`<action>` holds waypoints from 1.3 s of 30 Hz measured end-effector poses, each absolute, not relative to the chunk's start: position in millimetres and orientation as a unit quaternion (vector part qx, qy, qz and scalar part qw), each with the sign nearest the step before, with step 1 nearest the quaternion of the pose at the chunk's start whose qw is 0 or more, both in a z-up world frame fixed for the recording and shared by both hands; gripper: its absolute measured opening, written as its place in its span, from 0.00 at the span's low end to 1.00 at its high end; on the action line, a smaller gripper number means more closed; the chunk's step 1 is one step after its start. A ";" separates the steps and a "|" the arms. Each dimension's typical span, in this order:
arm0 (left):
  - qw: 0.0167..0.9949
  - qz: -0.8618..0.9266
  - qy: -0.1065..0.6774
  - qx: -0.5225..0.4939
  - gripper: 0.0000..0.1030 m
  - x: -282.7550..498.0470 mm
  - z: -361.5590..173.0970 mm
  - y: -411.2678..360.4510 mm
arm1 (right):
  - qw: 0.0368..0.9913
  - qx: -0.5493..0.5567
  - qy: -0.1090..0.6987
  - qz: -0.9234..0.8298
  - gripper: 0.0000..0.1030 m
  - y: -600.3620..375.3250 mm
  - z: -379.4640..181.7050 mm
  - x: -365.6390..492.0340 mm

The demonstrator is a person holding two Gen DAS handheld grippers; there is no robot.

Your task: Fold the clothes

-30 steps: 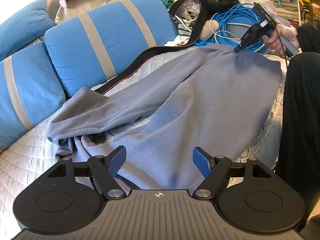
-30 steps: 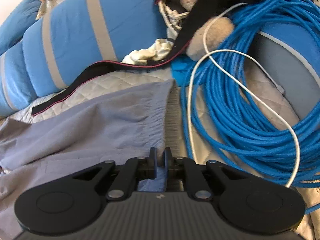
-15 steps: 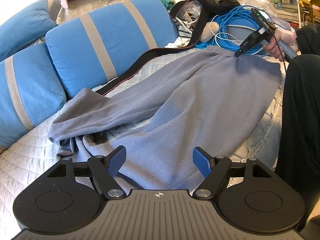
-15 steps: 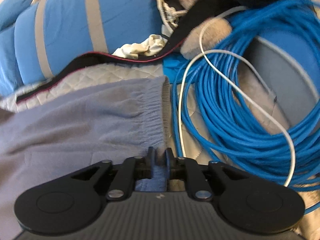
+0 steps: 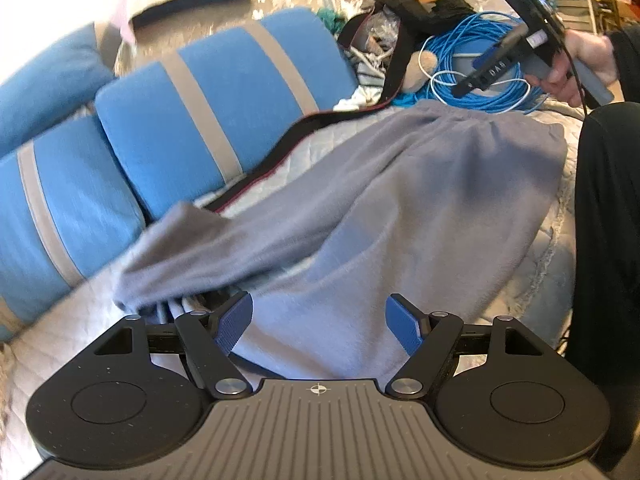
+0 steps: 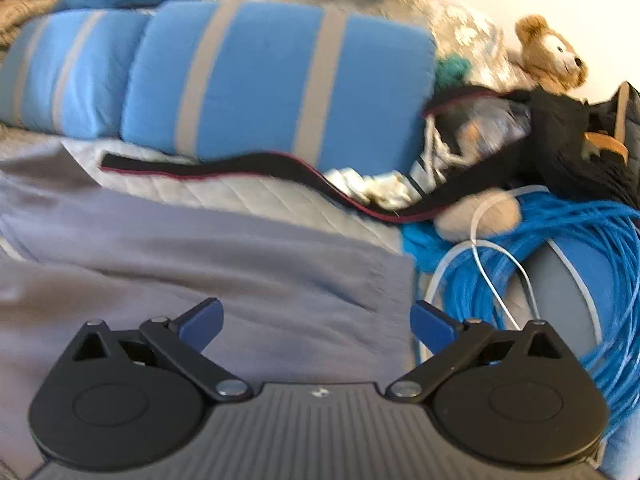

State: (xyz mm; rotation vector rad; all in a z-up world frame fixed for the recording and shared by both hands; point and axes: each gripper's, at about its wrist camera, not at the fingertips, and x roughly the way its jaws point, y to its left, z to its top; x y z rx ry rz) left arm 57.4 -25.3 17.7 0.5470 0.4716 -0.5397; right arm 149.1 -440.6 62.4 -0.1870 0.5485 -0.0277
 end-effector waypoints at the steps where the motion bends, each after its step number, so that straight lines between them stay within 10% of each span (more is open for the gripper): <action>1: 0.901 -0.260 0.221 0.267 0.71 57.7 19.9 -24.6 | 0.960 -0.089 0.265 -0.010 1.00 -435.7 67.7 148.5; 22: 0.949 -0.076 0.257 0.168 0.70 168.4 32.9 54.4 | 0.972 0.032 0.225 -0.053 1.00 -396.2 162.1 161.0; 39: 0.936 -0.069 0.334 0.090 0.70 189.8 5.2 97.8 | 0.953 0.065 0.294 -0.041 1.00 -291.6 78.6 171.5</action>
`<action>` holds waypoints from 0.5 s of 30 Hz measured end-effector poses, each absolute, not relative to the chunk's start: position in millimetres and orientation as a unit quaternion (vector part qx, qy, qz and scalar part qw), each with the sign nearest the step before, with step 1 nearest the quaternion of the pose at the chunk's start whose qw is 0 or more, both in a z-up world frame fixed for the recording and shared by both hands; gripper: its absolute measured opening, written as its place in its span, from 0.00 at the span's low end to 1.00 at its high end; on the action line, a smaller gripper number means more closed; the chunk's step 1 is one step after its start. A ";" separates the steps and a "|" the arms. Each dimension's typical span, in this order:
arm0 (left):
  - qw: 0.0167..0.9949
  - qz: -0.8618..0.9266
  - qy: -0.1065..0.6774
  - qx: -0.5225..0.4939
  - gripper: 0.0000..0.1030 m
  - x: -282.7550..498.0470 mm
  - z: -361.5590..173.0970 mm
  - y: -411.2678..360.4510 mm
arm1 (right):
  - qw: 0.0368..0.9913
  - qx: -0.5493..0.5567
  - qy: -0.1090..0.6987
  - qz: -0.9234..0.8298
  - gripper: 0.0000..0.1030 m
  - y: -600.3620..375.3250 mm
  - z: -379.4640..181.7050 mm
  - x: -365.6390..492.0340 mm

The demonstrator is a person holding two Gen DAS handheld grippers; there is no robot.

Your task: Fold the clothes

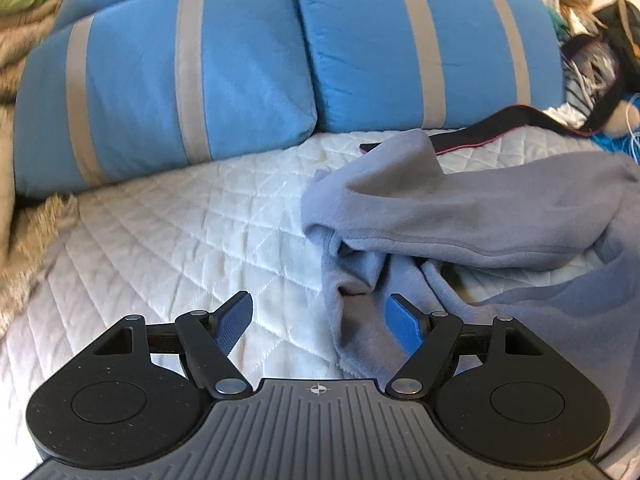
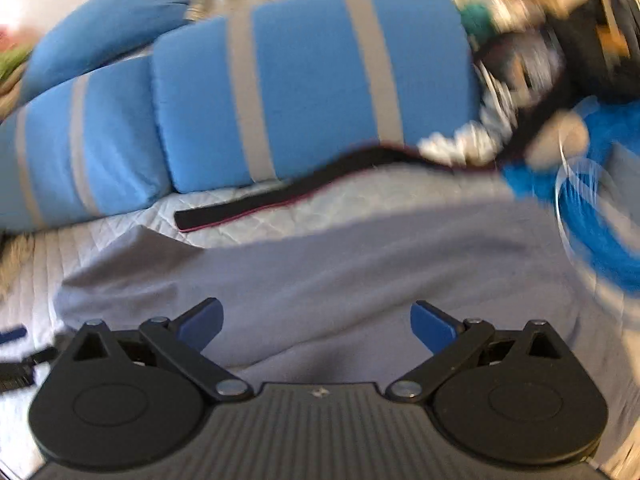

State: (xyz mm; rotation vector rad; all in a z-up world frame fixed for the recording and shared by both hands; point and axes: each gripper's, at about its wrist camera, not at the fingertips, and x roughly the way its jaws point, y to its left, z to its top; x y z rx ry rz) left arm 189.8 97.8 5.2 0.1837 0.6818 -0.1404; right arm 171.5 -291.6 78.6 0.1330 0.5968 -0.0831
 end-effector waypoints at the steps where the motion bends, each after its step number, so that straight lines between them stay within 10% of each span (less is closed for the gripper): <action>1: 0.935 -0.070 0.339 0.076 0.70 191.7 4.3 100.6 | 0.957 0.047 0.284 -0.043 1.00 -287.3 79.5 169.5; 15: 0.929 -0.070 0.364 0.019 0.70 214.1 -7.5 106.4 | 0.942 0.073 0.327 -0.038 1.00 -288.5 71.1 178.5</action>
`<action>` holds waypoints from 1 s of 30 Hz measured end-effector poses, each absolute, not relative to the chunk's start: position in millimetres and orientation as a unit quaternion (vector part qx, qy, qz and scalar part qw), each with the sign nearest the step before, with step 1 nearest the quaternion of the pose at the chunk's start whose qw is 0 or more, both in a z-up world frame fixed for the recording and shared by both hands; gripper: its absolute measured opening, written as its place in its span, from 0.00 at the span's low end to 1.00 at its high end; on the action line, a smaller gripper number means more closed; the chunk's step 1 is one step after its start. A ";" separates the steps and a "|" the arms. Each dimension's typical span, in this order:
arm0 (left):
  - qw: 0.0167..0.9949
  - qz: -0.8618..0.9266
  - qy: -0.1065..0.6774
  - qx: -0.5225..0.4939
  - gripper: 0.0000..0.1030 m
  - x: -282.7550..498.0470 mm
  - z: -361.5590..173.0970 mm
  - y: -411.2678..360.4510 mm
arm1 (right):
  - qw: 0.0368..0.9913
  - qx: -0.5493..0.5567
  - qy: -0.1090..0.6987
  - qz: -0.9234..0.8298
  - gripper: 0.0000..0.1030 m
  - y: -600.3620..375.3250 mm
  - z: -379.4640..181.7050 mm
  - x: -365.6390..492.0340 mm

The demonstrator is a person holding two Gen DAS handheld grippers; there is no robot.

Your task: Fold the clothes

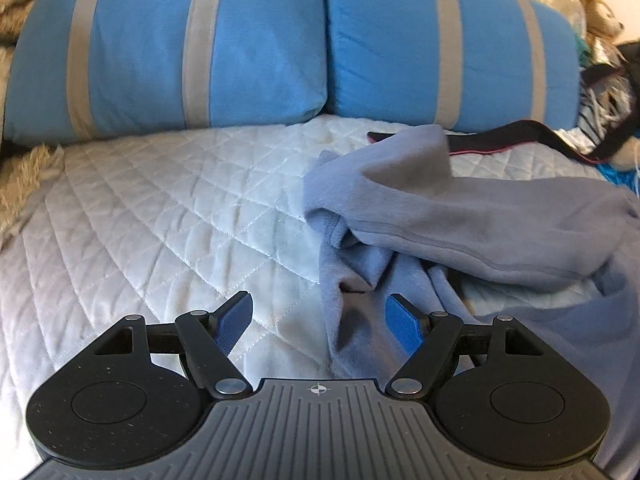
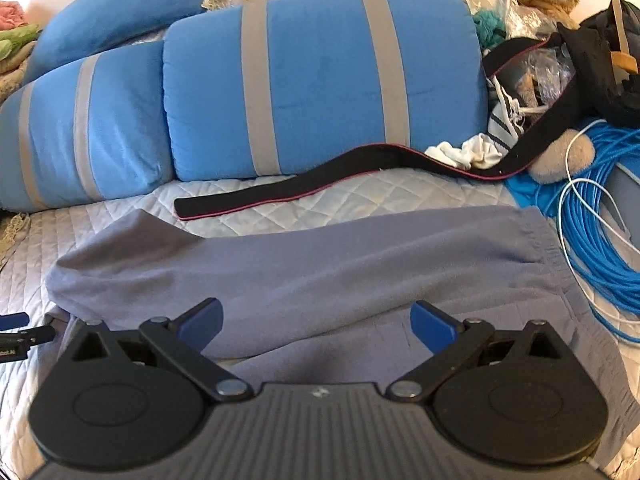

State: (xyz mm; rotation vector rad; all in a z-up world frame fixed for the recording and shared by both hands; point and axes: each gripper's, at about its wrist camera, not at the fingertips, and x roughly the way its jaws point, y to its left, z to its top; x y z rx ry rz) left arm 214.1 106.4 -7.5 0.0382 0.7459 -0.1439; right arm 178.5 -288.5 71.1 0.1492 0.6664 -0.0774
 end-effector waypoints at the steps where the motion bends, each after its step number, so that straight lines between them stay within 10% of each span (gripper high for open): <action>1: 0.927 -0.073 0.368 0.003 0.70 217.9 -9.4 108.5 | 0.940 0.075 0.330 -0.039 1.00 -288.7 69.7 179.9; 9: 0.915 -0.099 0.389 -0.038 0.04 230.0 -13.5 115.3 | 0.941 0.054 0.331 -0.042 1.00 -287.0 65.5 178.6; 30: 0.926 -0.022 0.369 0.071 0.04 131.9 42.4 126.2 | 0.938 0.075 0.337 -0.027 1.00 -292.9 66.6 174.2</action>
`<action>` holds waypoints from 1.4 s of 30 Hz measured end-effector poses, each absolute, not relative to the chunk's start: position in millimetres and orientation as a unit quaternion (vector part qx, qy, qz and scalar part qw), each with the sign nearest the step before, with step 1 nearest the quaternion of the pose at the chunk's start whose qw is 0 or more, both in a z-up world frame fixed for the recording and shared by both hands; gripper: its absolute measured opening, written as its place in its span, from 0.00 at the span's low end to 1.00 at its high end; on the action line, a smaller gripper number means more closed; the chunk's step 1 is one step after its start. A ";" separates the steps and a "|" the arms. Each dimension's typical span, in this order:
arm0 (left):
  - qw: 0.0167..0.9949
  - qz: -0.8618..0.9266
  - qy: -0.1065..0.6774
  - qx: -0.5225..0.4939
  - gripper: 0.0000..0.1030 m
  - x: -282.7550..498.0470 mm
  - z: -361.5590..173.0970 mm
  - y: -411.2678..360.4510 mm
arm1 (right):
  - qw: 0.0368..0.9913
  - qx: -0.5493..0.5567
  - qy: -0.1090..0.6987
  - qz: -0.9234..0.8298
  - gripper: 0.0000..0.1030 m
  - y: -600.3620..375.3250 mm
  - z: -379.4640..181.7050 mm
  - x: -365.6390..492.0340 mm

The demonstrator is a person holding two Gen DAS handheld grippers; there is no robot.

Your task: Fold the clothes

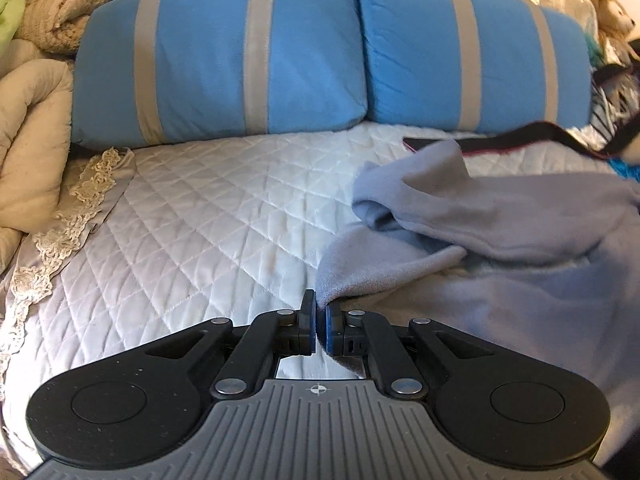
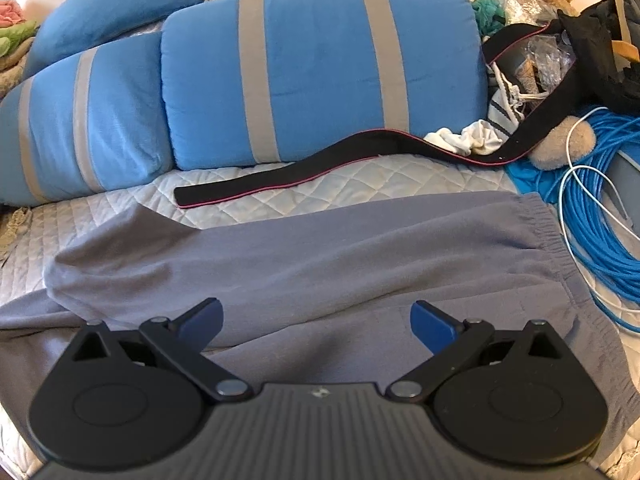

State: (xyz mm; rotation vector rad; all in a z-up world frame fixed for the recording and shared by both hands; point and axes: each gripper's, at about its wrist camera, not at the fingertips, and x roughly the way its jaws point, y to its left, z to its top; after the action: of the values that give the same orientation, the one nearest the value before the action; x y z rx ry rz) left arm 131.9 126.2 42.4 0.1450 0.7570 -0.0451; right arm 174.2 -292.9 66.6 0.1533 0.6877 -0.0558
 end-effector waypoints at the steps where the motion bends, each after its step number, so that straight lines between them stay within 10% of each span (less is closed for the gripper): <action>1: 0.923 -0.026 0.376 0.080 0.07 130.3 43.4 123.6 | 0.938 0.074 0.337 -0.025 1.00 -291.9 66.7 173.5; 4: 0.905 -0.051 0.408 0.108 0.12 127.5 44.0 114.6 | 0.938 0.074 0.338 -0.017 1.00 -290.1 66.5 172.2; 8: 0.931 -0.065 0.348 0.090 0.55 119.5 60.7 115.9 | 0.936 0.077 0.342 -0.008 1.00 -289.7 66.1 171.6; 10: 0.943 -0.065 0.317 0.077 0.59 126.9 66.3 119.0 | 0.936 0.077 0.344 -0.008 1.00 -289.1 65.6 172.5; 36: 0.858 -0.074 0.175 0.476 0.58 175.4 -26.7 18.6 | 0.933 0.050 0.357 0.004 1.00 -275.7 60.7 176.5; 42: 0.850 -0.093 0.177 0.487 0.33 185.2 -30.1 7.1 | 0.936 0.026 0.350 0.012 1.00 -267.7 60.0 175.6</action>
State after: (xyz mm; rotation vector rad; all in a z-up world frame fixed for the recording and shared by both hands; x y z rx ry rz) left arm 185.2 7.1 -30.1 1.0252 0.3730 -0.1956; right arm 175.6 -267.7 60.0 0.0524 0.7148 0.0240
